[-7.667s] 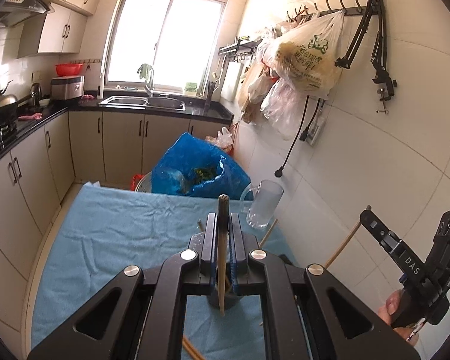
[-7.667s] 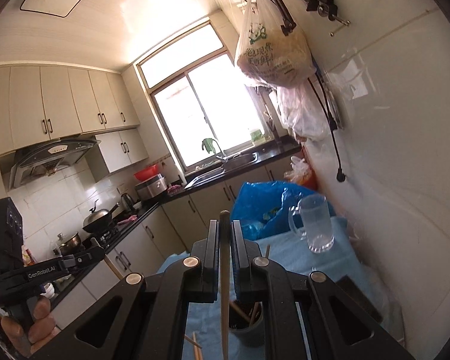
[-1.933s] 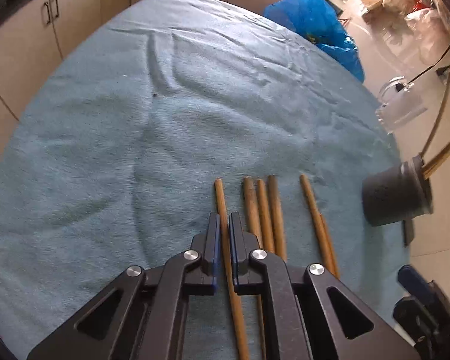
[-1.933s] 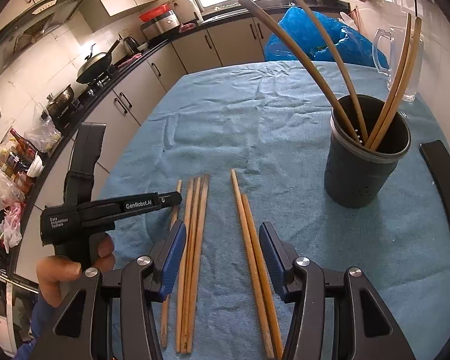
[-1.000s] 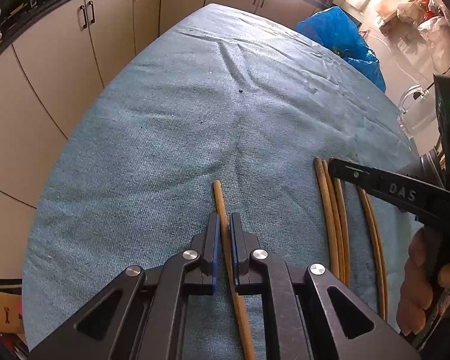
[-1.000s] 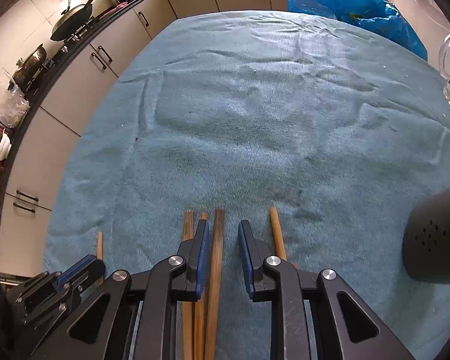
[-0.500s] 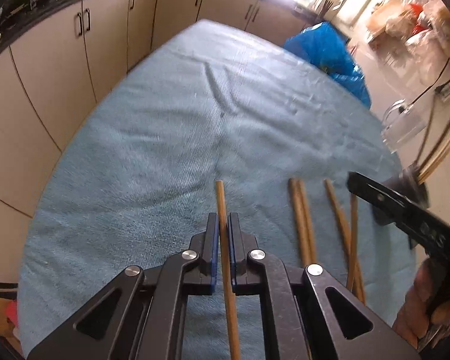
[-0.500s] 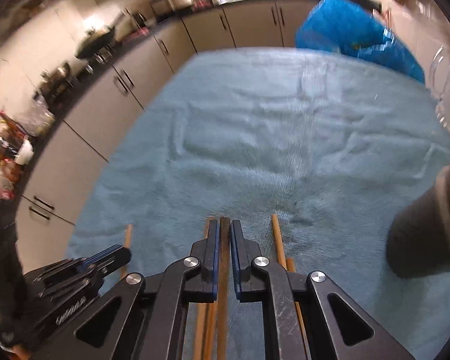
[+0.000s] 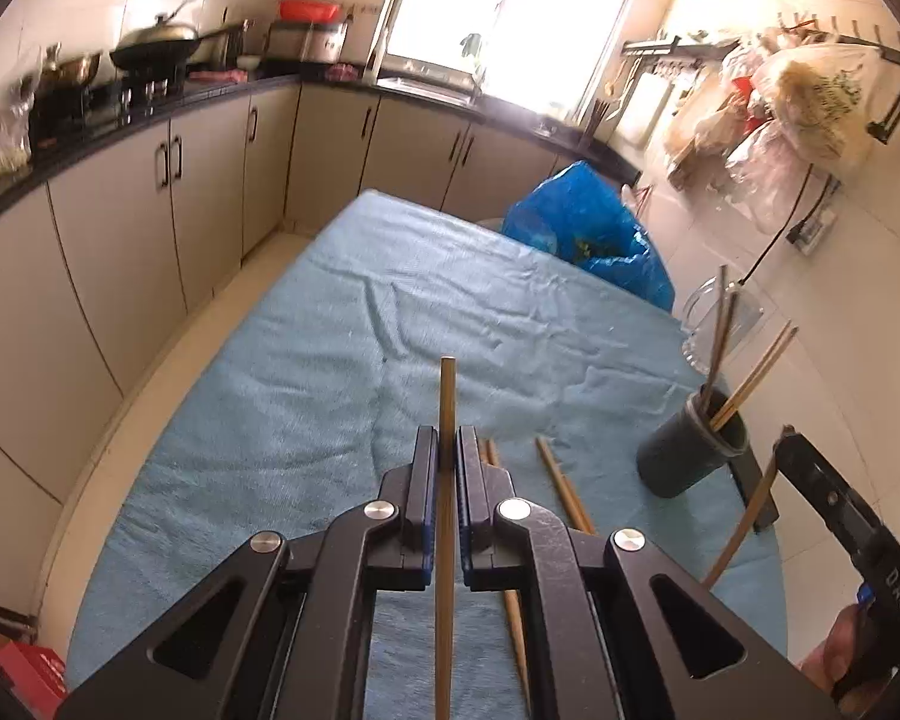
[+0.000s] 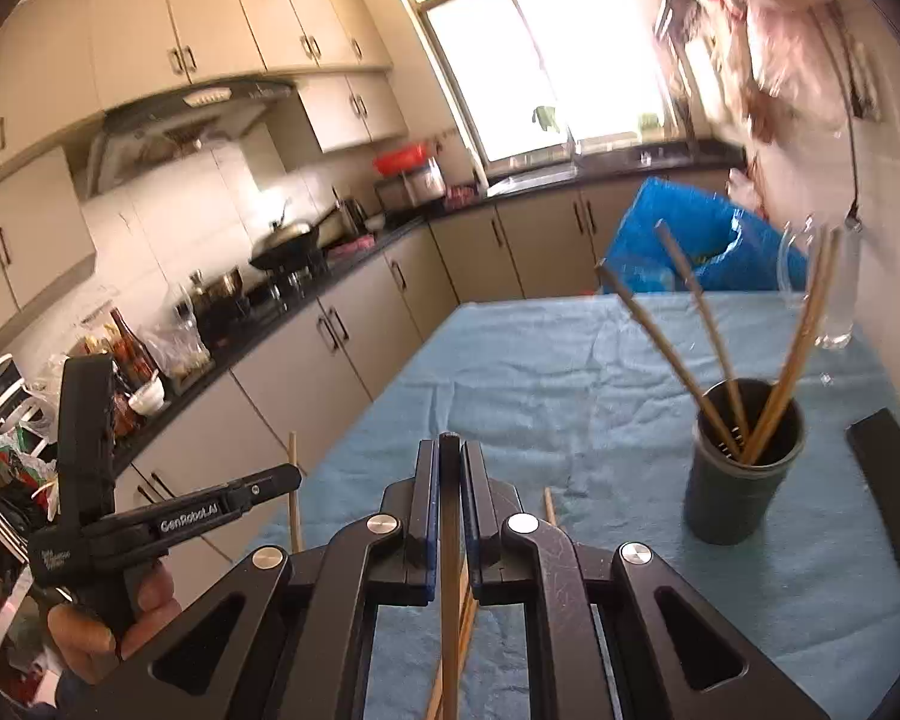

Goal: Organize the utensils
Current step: 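Lift the grasped chopstick upright off the towel with both grippers, then carry the upright chopstick over the black cup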

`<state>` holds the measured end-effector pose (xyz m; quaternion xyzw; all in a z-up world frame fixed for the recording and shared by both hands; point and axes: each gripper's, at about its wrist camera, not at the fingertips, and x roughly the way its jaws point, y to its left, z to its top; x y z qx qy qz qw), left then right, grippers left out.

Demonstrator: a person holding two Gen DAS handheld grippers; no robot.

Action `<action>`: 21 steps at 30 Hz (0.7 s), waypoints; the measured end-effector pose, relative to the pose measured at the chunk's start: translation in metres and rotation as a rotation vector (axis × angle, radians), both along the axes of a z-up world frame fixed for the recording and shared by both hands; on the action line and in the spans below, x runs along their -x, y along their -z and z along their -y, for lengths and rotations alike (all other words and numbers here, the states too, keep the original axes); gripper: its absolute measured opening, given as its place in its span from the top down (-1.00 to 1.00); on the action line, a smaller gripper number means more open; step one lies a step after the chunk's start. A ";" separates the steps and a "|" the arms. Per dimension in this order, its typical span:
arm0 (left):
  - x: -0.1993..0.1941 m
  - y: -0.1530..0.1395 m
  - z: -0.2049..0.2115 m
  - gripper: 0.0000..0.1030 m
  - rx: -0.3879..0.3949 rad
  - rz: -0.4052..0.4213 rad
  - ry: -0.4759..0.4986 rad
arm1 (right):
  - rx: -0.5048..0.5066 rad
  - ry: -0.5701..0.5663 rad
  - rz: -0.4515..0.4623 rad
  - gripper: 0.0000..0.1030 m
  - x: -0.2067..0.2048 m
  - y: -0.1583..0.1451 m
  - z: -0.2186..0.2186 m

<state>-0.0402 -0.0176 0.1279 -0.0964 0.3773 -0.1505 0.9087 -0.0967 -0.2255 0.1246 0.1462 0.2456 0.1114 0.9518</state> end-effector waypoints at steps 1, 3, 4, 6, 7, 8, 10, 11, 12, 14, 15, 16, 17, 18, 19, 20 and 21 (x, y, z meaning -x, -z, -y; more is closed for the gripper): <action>0.004 -0.004 0.001 0.90 -0.001 0.012 0.011 | 0.005 0.006 0.019 0.85 0.008 -0.002 0.001; 0.010 -0.009 0.004 0.90 0.001 0.026 0.024 | 0.002 0.013 0.046 0.85 0.021 -0.006 0.003; 0.011 -0.011 0.005 0.90 0.000 0.031 0.028 | -0.001 0.022 0.059 0.85 0.026 -0.008 0.005; 0.014 -0.013 0.007 0.90 -0.002 0.035 0.033 | -0.008 0.032 0.071 0.85 0.032 -0.011 0.011; 0.015 -0.013 0.008 0.90 -0.001 0.034 0.033 | -0.017 0.040 0.079 0.85 0.035 -0.012 0.014; 0.016 -0.014 0.008 0.90 -0.001 0.035 0.035 | -0.022 0.043 0.083 0.85 0.037 -0.014 0.017; 0.018 -0.017 0.009 0.90 -0.002 0.042 0.033 | -0.029 0.050 0.088 0.85 0.039 -0.016 0.020; 0.019 -0.018 0.009 0.90 -0.002 0.045 0.032 | -0.032 0.055 0.092 0.85 0.041 -0.016 0.021; 0.020 -0.019 0.010 0.90 0.000 0.049 0.032 | -0.036 0.057 0.094 0.85 0.041 -0.016 0.023; 0.022 -0.020 0.010 0.90 0.001 0.054 0.031 | -0.038 0.061 0.096 0.85 0.043 -0.017 0.024; 0.023 -0.021 0.011 0.90 0.000 0.058 0.030 | -0.040 0.065 0.098 0.85 0.044 -0.017 0.025; 0.023 -0.022 0.011 0.90 -0.001 0.060 0.029 | -0.041 0.067 0.099 0.85 0.046 -0.016 0.026; 0.024 -0.023 0.012 0.90 0.001 0.061 0.028 | -0.043 0.066 0.101 0.85 0.046 -0.017 0.027; 0.025 -0.024 0.012 0.90 0.002 0.062 0.028 | -0.045 0.068 0.103 0.85 0.047 -0.017 0.028; 0.026 -0.025 0.011 0.90 0.002 0.064 0.028 | -0.046 0.072 0.105 0.85 0.048 -0.017 0.029; 0.027 -0.026 0.011 0.90 0.000 0.067 0.028 | -0.050 0.074 0.107 0.85 0.049 -0.018 0.031; 0.027 -0.026 0.011 0.90 0.000 0.068 0.027 | -0.052 0.075 0.108 0.85 0.050 -0.018 0.032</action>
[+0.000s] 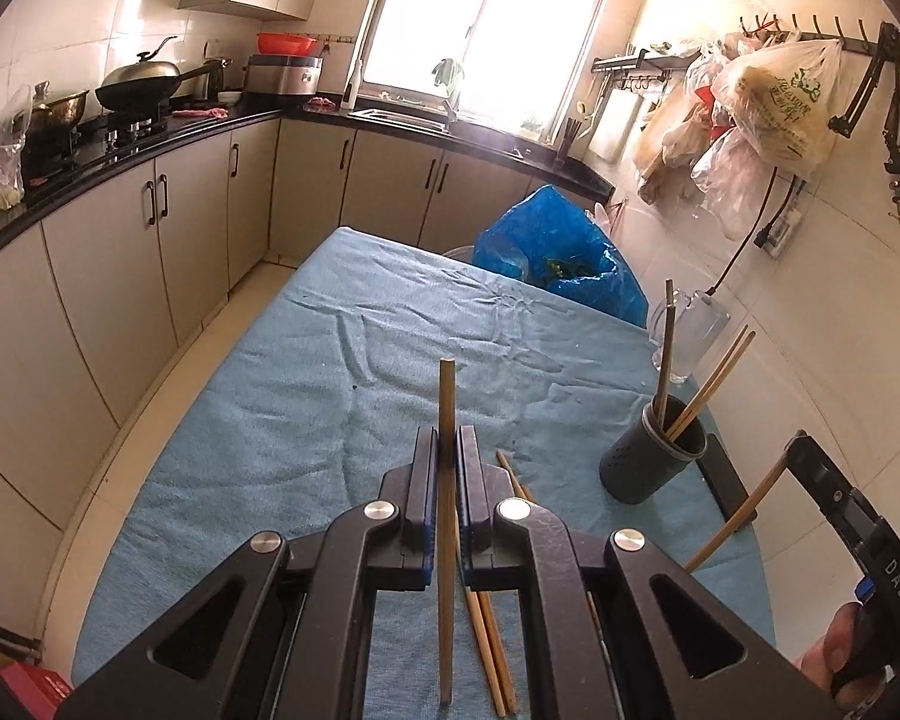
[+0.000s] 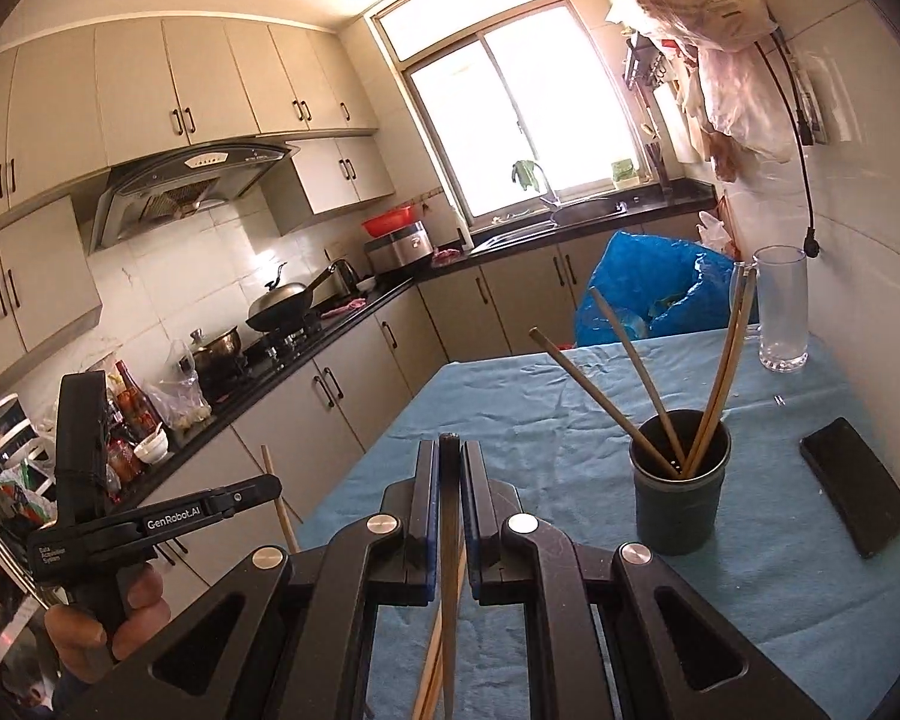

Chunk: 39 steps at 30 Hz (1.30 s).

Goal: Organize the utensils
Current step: 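Carry the upright chopstick over the black cup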

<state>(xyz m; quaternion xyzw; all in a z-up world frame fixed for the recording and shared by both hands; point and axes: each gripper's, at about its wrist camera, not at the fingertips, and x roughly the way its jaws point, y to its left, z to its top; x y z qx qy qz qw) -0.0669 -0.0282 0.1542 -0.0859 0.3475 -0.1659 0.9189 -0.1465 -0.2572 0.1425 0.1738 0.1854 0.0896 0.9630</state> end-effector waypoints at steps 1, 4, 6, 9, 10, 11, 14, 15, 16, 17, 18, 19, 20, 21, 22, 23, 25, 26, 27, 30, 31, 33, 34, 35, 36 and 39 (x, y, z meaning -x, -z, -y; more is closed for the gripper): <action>0.001 -0.001 0.000 0.90 0.001 0.001 0.000 | -0.002 0.002 0.002 0.85 0.001 -0.001 0.001; 0.000 -0.002 0.000 0.90 0.002 0.002 -0.001 | -0.012 0.011 0.006 0.85 0.003 -0.002 0.006; 0.000 -0.003 0.000 0.90 0.003 0.002 -0.001 | -0.017 0.018 0.009 0.85 0.005 -0.003 0.008; 0.000 -0.004 0.001 0.90 0.002 0.002 0.000 | -0.022 0.023 0.018 0.85 0.009 -0.006 0.012; 0.000 -0.005 0.001 0.90 0.002 0.001 0.002 | -0.023 0.024 0.020 0.85 0.010 -0.006 0.012; 0.001 -0.005 0.002 0.90 0.001 0.002 0.004 | -0.024 0.025 0.022 0.85 0.011 -0.007 0.014; 0.002 -0.008 0.004 0.90 -0.002 0.006 0.010 | -0.033 0.031 0.027 0.85 0.013 -0.009 0.017; 0.002 -0.009 0.005 0.90 -0.004 0.007 0.013 | -0.036 0.030 0.028 0.85 0.014 -0.010 0.018; 0.002 -0.010 0.006 0.90 -0.005 0.008 0.014 | -0.039 0.032 0.030 0.85 0.016 -0.010 0.018; 0.002 -0.011 0.007 0.90 -0.005 0.010 0.016 | -0.042 0.037 0.034 0.85 0.017 -0.011 0.020; 0.003 -0.013 0.007 0.90 -0.004 0.013 0.018 | -0.045 0.038 0.036 0.85 0.018 -0.012 0.021; 0.003 -0.014 0.009 0.90 -0.005 0.015 0.020 | -0.047 0.037 0.038 0.85 0.018 -0.013 0.022; 0.004 -0.015 0.010 0.90 -0.006 0.019 0.024 | -0.050 0.039 0.041 0.85 0.020 -0.014 0.023; 0.004 -0.016 0.012 0.90 -0.007 0.021 0.025 | -0.052 0.044 0.044 0.85 0.021 -0.014 0.024; 0.005 -0.018 0.013 0.90 -0.007 0.023 0.026 | -0.053 0.045 0.047 0.85 0.022 -0.015 0.025; 0.005 -0.019 0.014 0.90 -0.007 0.025 0.029 | -0.055 0.045 0.049 0.85 0.023 -0.015 0.026; 0.004 -0.023 0.018 0.90 -0.007 0.028 0.037 | -0.059 0.052 0.054 0.85 0.025 -0.015 0.030; 0.004 -0.024 0.019 0.90 -0.006 0.030 0.039 | -0.061 0.054 0.056 0.85 0.026 -0.016 0.032; 0.004 -0.027 0.022 0.90 -0.007 0.034 0.045 | -0.065 0.057 0.059 0.85 0.027 -0.017 0.034; 0.004 -0.034 0.029 0.90 -0.008 0.045 0.057 | -0.071 0.073 0.071 0.85 0.030 -0.021 0.041; 0.003 -0.037 0.032 0.90 -0.006 0.049 0.064 | -0.075 0.078 0.074 0.85 0.031 -0.022 0.044; 0.003 -0.043 0.038 0.90 -0.003 0.057 0.076 | -0.085 0.093 0.082 0.85 0.035 -0.024 0.051; 0.004 -0.046 0.041 0.90 -0.003 0.064 0.083 | -0.090 0.100 0.086 0.85 0.037 -0.026 0.055; 0.004 -0.049 0.043 0.90 -0.002 0.069 0.088 | -0.092 0.107 0.090 0.85 0.038 -0.028 0.058; 0.004 -0.053 0.048 0.90 0.000 0.077 0.098 | -0.095 0.115 0.096 0.85 0.040 -0.029 0.061; 0.003 -0.062 0.059 0.90 0.006 0.081 0.128 | -0.098 0.140 0.110 0.85 0.044 -0.035 0.069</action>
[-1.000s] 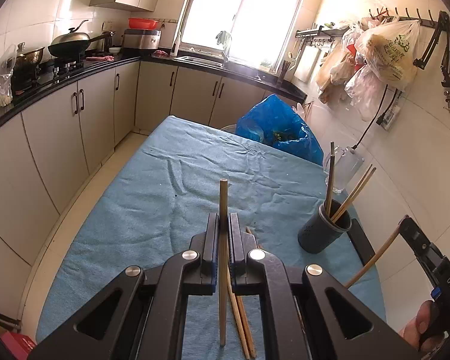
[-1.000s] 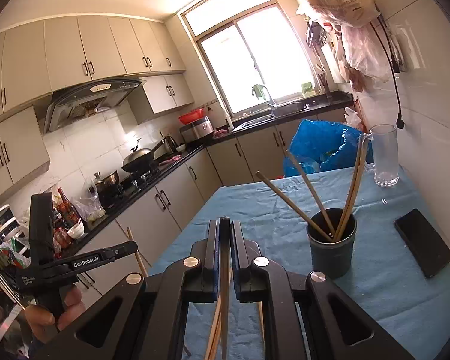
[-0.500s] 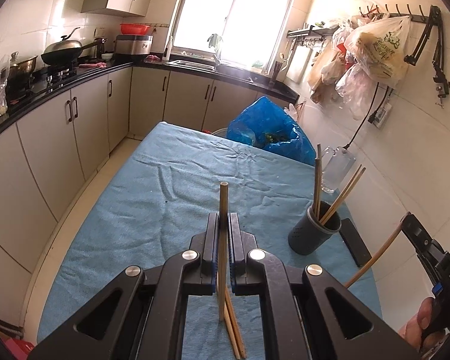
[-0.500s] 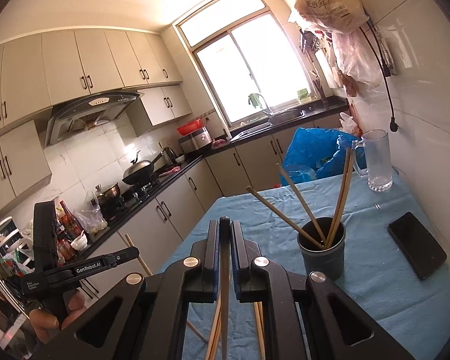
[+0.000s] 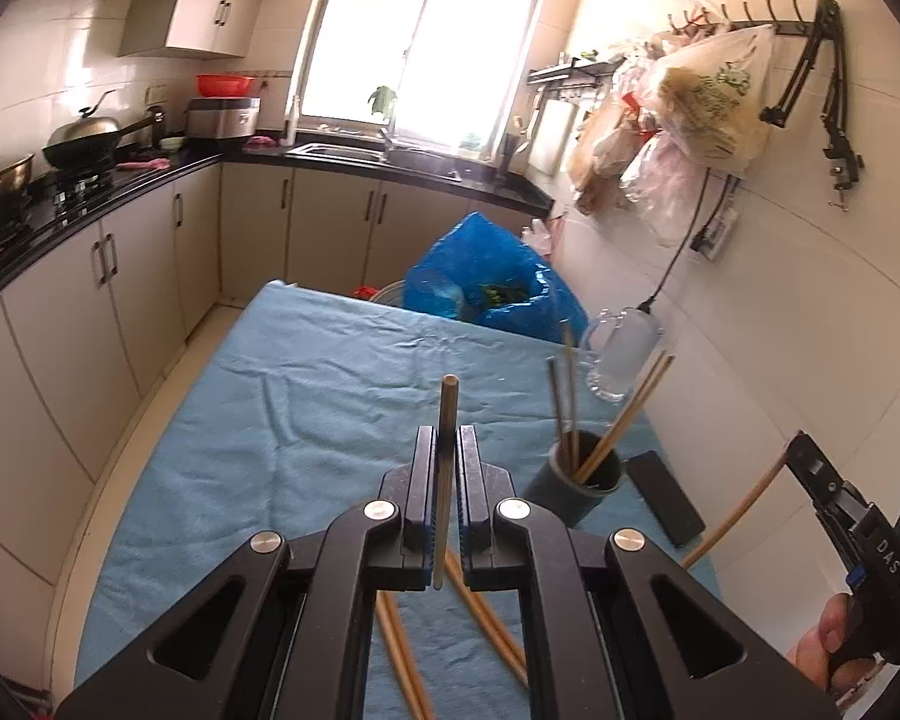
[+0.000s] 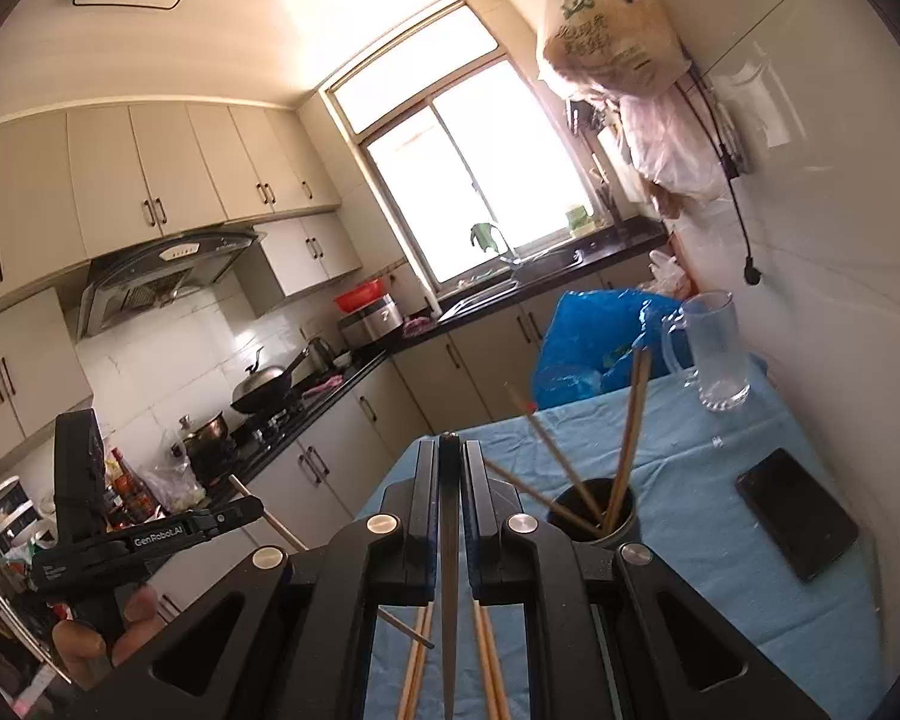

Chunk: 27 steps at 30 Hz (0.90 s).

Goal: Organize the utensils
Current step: 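Carry the upright chopstick over the black cup, then lower the chopstick into the black cup and open the grippers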

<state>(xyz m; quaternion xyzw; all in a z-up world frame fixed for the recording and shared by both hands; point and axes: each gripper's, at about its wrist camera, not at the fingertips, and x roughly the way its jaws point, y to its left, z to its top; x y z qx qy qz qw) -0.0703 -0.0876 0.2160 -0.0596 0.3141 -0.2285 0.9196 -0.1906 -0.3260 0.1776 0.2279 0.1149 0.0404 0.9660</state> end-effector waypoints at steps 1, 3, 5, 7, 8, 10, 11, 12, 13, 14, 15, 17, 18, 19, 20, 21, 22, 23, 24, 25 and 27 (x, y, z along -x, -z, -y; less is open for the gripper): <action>0.000 -0.003 0.004 0.90 0.001 0.002 0.009 | 0.000 0.007 0.003 0.85 0.001 -0.002 0.002; -0.001 -0.009 0.012 0.90 0.004 0.007 0.028 | 0.002 0.023 0.016 0.85 0.004 -0.007 0.009; -0.002 -0.015 0.019 0.90 0.008 0.014 0.043 | 0.003 0.043 0.029 0.85 0.007 -0.013 0.016; -0.002 -0.022 0.027 0.90 0.008 0.027 0.059 | -0.001 0.052 0.037 0.85 0.008 -0.018 0.022; -0.002 -0.024 0.030 0.90 0.010 0.029 0.066 | -0.003 0.059 0.043 0.85 0.010 -0.021 0.025; -0.003 -0.031 0.038 0.90 0.017 0.032 0.085 | -0.003 0.074 0.053 0.85 0.012 -0.026 0.031; -0.003 -0.033 0.042 0.90 0.019 0.034 0.091 | -0.001 0.079 0.058 0.85 0.012 -0.029 0.034; -0.004 -0.036 0.046 0.90 0.022 0.036 0.098 | 0.000 0.084 0.062 0.85 0.013 -0.032 0.036; -0.005 -0.040 0.051 0.90 0.025 0.040 0.107 | 0.000 0.092 0.068 0.85 0.013 -0.035 0.040; -0.006 -0.044 0.056 0.90 0.027 0.046 0.114 | 0.003 0.097 0.075 0.85 0.013 -0.040 0.042; -0.006 -0.048 0.060 0.90 0.027 0.052 0.119 | 0.006 0.101 0.081 0.85 0.013 -0.043 0.045; -0.009 -0.056 0.068 0.90 0.035 0.059 0.134 | 0.014 0.114 0.094 0.85 0.012 -0.050 0.049; -0.009 -0.059 0.070 0.90 0.037 0.063 0.137 | 0.018 0.121 0.102 0.85 0.011 -0.055 0.052; -0.011 -0.063 0.075 0.90 0.038 0.072 0.140 | 0.021 0.125 0.105 0.85 0.009 -0.058 0.054; -0.013 -0.068 0.081 0.90 0.041 0.077 0.144 | 0.025 0.131 0.111 0.85 0.006 -0.062 0.057; -0.015 -0.070 0.084 0.90 0.044 0.081 0.147 | 0.030 0.136 0.115 0.85 0.004 -0.065 0.059; -0.017 -0.073 0.090 0.90 0.044 0.088 0.152 | 0.038 0.145 0.120 0.85 0.001 -0.068 0.061; -0.019 -0.075 0.094 0.90 0.044 0.092 0.152 | 0.044 0.153 0.122 0.85 -0.002 -0.071 0.063; -0.022 -0.077 0.099 0.90 0.045 0.093 0.154 | 0.048 0.160 0.123 0.85 -0.005 -0.073 0.065; -0.026 -0.077 0.104 0.90 0.046 0.092 0.159 | 0.052 0.166 0.125 0.85 -0.009 -0.075 0.068; -0.032 -0.076 0.113 0.90 0.045 0.087 0.159 | 0.049 0.175 0.126 0.85 -0.019 -0.078 0.075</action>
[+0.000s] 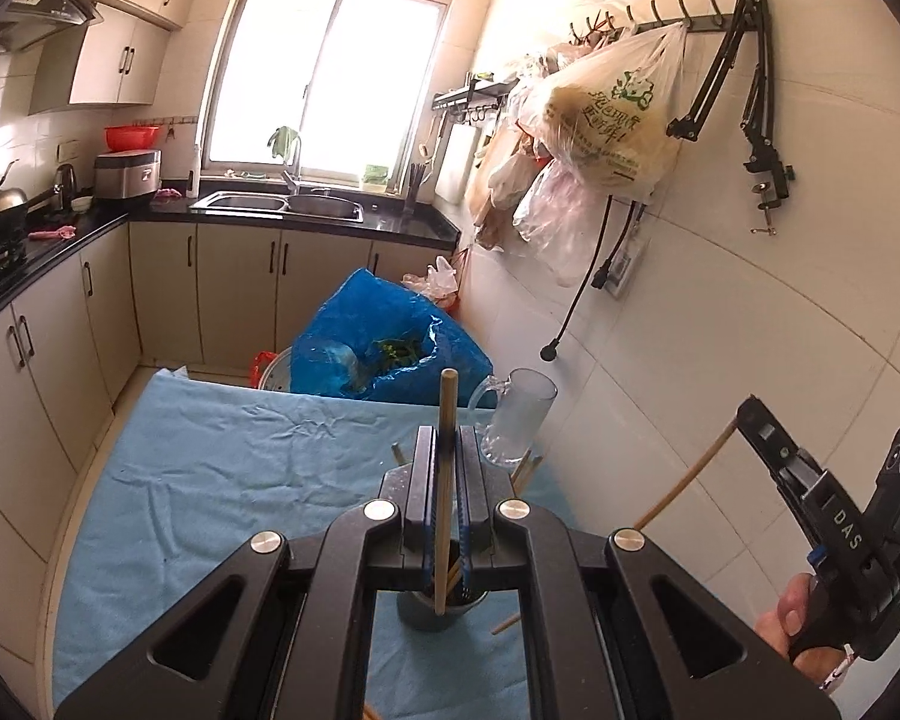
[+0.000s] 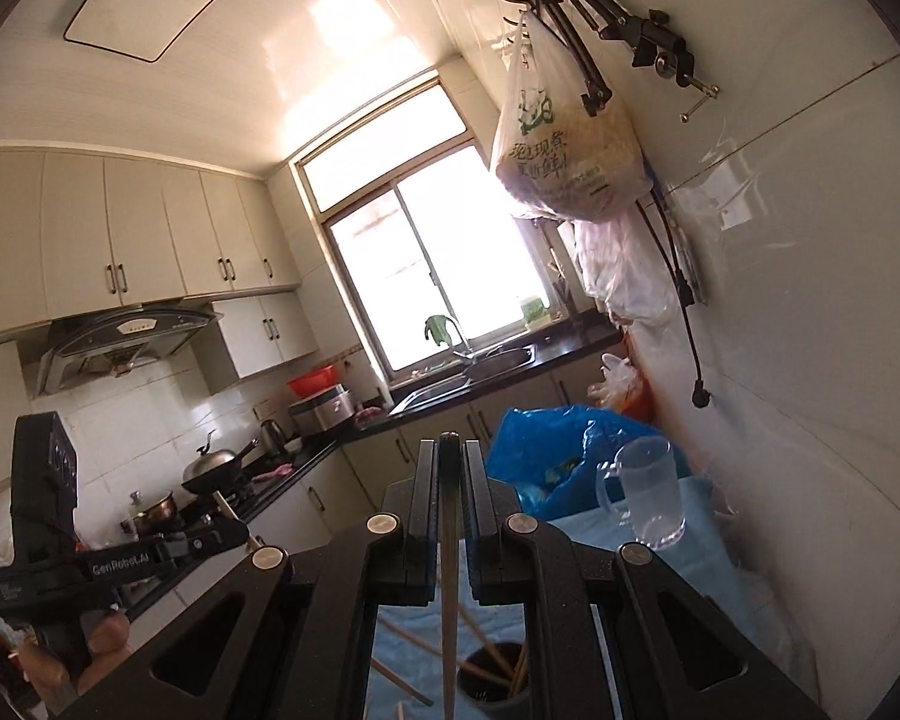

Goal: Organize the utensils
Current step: 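Lower the chopstick into the black cup and open the grippers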

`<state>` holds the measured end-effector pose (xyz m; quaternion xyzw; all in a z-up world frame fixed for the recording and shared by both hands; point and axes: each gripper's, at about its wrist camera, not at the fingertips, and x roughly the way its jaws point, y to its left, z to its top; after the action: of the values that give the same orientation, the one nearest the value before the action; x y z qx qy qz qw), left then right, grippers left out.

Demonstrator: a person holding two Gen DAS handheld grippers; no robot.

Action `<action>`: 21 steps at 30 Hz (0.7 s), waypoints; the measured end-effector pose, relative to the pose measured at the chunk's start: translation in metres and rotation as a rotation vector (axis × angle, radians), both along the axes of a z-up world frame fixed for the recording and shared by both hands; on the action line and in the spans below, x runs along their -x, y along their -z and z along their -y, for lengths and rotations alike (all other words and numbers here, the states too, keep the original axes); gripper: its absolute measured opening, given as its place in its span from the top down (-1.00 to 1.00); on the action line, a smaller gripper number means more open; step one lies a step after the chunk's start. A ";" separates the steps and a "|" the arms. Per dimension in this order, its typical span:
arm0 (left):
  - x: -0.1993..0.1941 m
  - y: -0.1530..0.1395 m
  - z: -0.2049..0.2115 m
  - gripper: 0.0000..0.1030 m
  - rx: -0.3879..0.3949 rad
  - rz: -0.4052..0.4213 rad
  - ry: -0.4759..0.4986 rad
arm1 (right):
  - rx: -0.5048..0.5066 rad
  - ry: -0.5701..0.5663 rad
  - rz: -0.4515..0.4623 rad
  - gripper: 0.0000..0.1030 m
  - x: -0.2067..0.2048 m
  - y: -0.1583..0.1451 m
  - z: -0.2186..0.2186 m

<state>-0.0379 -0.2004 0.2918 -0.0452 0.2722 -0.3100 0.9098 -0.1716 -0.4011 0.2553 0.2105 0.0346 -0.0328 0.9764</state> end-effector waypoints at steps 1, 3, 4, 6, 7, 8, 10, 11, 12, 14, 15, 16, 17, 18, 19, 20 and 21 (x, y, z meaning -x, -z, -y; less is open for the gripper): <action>-0.006 0.003 0.006 0.90 0.000 -0.008 -0.003 | -0.001 0.006 -0.001 0.85 -0.005 -0.001 0.003; -0.015 0.009 0.013 0.90 -0.004 -0.022 -0.005 | 0.000 0.018 -0.007 0.85 -0.015 0.000 0.009; -0.019 0.012 0.016 0.90 -0.006 -0.029 -0.007 | -0.002 0.022 -0.013 0.85 -0.021 0.002 0.013; -0.027 0.019 0.022 0.90 -0.014 -0.046 -0.008 | -0.015 0.018 -0.025 0.85 -0.031 0.006 0.019; -0.031 0.024 0.026 0.90 -0.018 -0.054 -0.007 | -0.020 0.018 -0.032 0.85 -0.037 0.010 0.021; -0.037 0.030 0.030 0.90 -0.026 -0.069 -0.005 | -0.022 0.021 -0.039 0.85 -0.041 0.013 0.023; -0.042 0.039 0.035 0.90 -0.035 -0.090 0.000 | -0.032 0.025 -0.061 0.85 -0.053 0.021 0.029; -0.045 0.044 0.038 0.90 -0.041 -0.100 0.002 | -0.039 0.025 -0.072 0.85 -0.058 0.026 0.032; -0.047 0.049 0.040 0.90 -0.048 -0.107 0.002 | -0.042 0.027 -0.085 0.85 -0.064 0.031 0.034; -0.051 0.055 0.044 0.90 -0.056 -0.120 0.003 | -0.044 0.028 -0.117 0.85 -0.075 0.042 0.037; -0.053 0.059 0.045 0.90 -0.061 -0.128 0.003 | -0.046 0.026 -0.131 0.85 -0.079 0.046 0.038; -0.055 0.063 0.046 0.90 -0.063 -0.135 0.003 | -0.047 0.024 -0.142 0.85 -0.083 0.050 0.039; -0.057 0.067 0.047 0.90 -0.069 -0.142 0.002 | -0.045 0.022 -0.158 0.85 -0.088 0.054 0.039; -0.058 0.070 0.047 0.90 -0.074 -0.146 0.002 | -0.043 0.022 -0.176 0.85 -0.092 0.059 0.038; -0.059 0.072 0.046 0.90 -0.076 -0.151 0.001 | -0.043 0.021 -0.186 0.85 -0.094 0.063 0.038; -0.060 0.075 0.046 0.90 -0.078 -0.157 0.000 | -0.042 0.018 -0.202 0.85 -0.098 0.068 0.037; -0.061 0.077 0.047 0.90 -0.080 -0.162 -0.001 | -0.042 0.017 -0.212 0.85 -0.101 0.072 0.037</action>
<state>0.0234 -0.2471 0.2151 -0.0336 0.3570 -0.2937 0.8861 -0.0708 -0.4378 0.1836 0.2265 0.1368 -0.0627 0.9623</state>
